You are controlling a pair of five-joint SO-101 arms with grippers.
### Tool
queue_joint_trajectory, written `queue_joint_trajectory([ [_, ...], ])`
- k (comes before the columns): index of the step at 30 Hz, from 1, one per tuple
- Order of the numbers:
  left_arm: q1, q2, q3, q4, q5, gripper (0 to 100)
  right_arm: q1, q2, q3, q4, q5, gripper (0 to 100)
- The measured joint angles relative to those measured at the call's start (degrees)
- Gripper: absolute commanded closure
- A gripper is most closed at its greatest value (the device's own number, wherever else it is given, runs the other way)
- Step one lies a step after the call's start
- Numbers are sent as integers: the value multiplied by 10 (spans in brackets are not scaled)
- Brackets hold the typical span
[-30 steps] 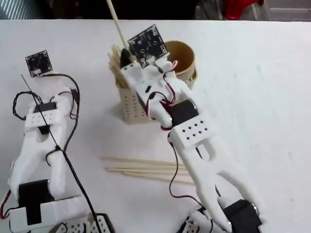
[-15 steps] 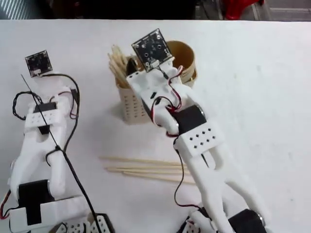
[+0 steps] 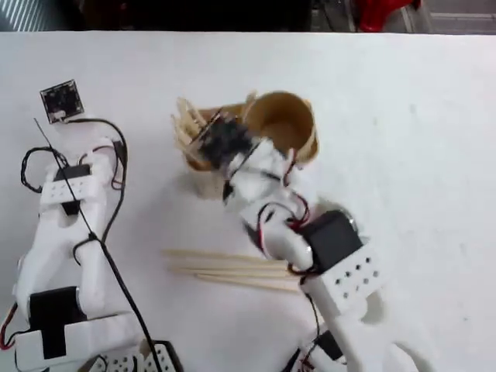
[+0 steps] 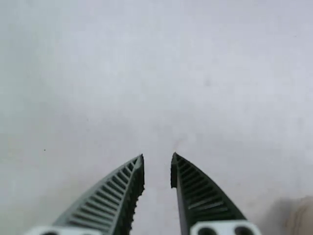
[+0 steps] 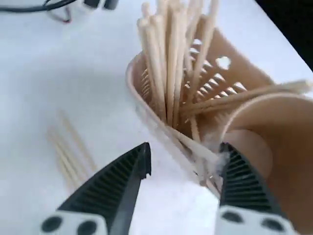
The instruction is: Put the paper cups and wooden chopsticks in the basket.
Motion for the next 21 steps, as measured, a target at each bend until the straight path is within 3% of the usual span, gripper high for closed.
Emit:
queue_joint_trajectory([
  [3, 0, 0, 0, -3, 0, 891, -40, 10, 75, 1, 50, 793],
  [7, 0, 0, 0, -3, 0, 891, -49, 29, 128, -36, 57, 793],
  [16, 0, 0, 0, -3, 0, 891, 95, 117, -11, -87, 38, 791],
  [21, 0, 0, 0, -3, 0, 891, 120, 194, -114, -74, 35, 790],
])
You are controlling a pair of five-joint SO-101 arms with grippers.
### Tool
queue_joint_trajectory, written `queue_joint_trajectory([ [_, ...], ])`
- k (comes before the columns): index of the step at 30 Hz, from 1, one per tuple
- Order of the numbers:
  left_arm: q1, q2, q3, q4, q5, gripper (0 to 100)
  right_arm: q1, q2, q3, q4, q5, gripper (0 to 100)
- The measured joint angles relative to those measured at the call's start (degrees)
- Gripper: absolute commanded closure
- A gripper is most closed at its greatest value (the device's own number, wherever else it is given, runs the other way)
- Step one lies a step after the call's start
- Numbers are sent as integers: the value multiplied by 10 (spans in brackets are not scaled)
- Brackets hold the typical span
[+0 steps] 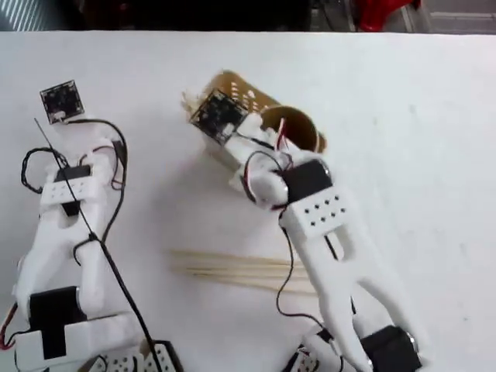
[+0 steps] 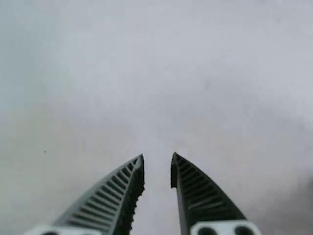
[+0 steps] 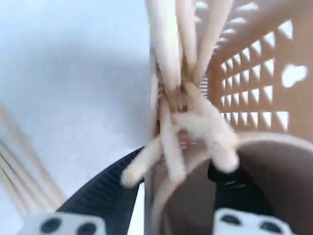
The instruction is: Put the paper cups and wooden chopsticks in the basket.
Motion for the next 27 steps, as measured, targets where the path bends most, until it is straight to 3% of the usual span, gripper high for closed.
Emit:
queue_joint_trajectory([
  [10, 0, 0, 0, 0, 0, 891, 12, 23, -182, 110, -2, 790],
  [18, 0, 0, 0, 0, 0, 891, 10, 22, -243, 204, -4, 792],
  [22, 0, 0, 0, 0, 0, 891, -24, -14, -242, 252, -5, 793],
  [27, 0, 0, 0, 0, 0, 891, -120, -110, -164, 284, -4, 802],
])
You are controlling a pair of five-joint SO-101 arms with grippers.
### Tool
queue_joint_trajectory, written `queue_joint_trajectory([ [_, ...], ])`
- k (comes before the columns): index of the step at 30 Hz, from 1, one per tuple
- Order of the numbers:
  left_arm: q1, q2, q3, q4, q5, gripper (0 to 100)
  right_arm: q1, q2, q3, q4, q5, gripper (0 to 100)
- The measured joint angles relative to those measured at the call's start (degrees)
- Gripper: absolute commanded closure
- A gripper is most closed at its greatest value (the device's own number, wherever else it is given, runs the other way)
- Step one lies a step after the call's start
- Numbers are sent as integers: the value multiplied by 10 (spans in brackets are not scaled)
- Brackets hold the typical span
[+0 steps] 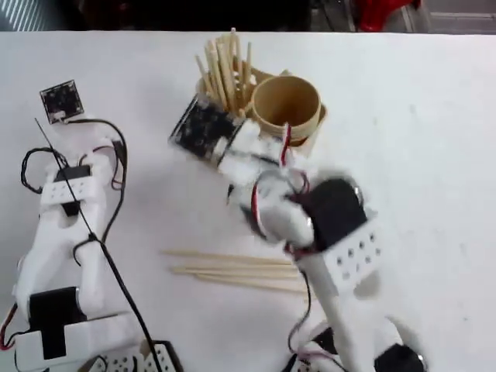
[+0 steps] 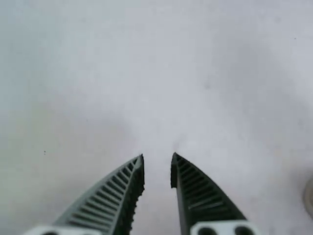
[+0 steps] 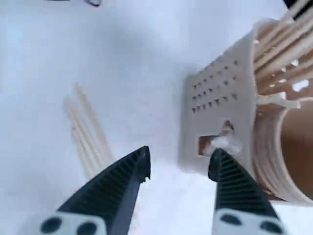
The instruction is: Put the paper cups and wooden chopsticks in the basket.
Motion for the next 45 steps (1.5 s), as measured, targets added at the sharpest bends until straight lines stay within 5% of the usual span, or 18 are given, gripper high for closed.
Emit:
queue_joint_trajectory([
  [15, 0, 0, 0, 0, 0, 891, -52, 80, 512, -312, 123, 812],
  [23, 0, 0, 0, 0, 0, 891, -54, 140, 538, -406, 117, 819],
  [33, 0, 0, 0, 0, 0, 891, -50, 180, 536, -456, 105, 950],
  [45, 0, 0, 0, 0, 0, 891, -18, 20, 539, -410, 45, 972],
])
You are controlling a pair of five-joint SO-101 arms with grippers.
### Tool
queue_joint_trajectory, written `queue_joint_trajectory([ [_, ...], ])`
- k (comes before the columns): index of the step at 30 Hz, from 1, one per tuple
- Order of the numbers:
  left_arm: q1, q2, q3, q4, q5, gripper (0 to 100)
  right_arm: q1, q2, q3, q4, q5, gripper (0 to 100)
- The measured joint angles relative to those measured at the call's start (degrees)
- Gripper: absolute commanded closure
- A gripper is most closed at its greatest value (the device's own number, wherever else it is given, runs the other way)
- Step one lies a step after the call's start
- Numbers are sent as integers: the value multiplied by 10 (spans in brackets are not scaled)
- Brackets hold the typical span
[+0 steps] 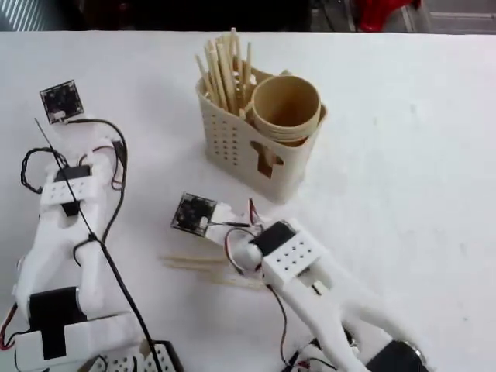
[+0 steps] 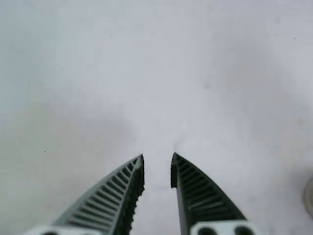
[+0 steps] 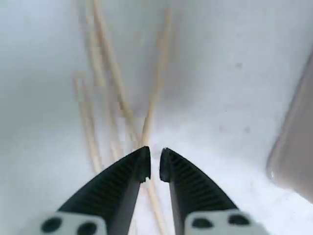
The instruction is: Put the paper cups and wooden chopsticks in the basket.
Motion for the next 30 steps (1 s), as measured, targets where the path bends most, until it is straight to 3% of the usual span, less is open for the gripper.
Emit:
queue_joint_trajectory([
  [9, 0, 0, 0, 0, 0, 891, -2, -121, -47, 89, -19, 969],
  [16, 0, 0, 0, 0, 0, 891, 48, -5, -69, 59, -14, 790],
  [20, 0, 0, 0, 0, 0, 891, 107, 40, -112, 57, -11, 829],
  [25, 0, 0, 0, 0, 0, 891, 93, 40, -126, 68, -14, 850],
  [30, 0, 0, 0, 0, 0, 891, 91, -16, -168, 104, -119, 848],
])
